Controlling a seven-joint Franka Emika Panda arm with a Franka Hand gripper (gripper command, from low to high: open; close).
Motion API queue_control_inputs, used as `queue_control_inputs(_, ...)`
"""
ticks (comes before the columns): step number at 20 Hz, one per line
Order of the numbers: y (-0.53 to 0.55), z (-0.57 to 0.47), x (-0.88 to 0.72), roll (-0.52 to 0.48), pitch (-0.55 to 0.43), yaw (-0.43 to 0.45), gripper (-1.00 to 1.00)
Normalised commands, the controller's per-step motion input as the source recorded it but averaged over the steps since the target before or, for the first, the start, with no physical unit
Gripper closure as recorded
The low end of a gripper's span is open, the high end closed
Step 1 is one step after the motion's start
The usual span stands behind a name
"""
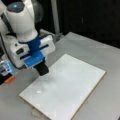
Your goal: Erasing curve lines
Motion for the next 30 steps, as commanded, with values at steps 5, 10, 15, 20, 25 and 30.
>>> queue_control_inputs(5,-0.61,0.14,0.46,0.005,0.254,0.372,1.00)
queue_control_inputs(10,-0.55,0.06,0.55,0.034,0.225,0.341,1.00)
queue_control_inputs(15,-0.44,0.05,0.50,0.033,0.187,0.303,1.00)
queue_control_inputs(20,-0.26,0.03,0.29,0.048,0.168,0.230,1.00)
queue_control_inputs(25,-0.17,-0.03,0.11,0.074,0.103,0.220,1.00)
queue_control_inputs(30,-0.22,-0.14,0.05,0.090,0.034,0.171,1.00)
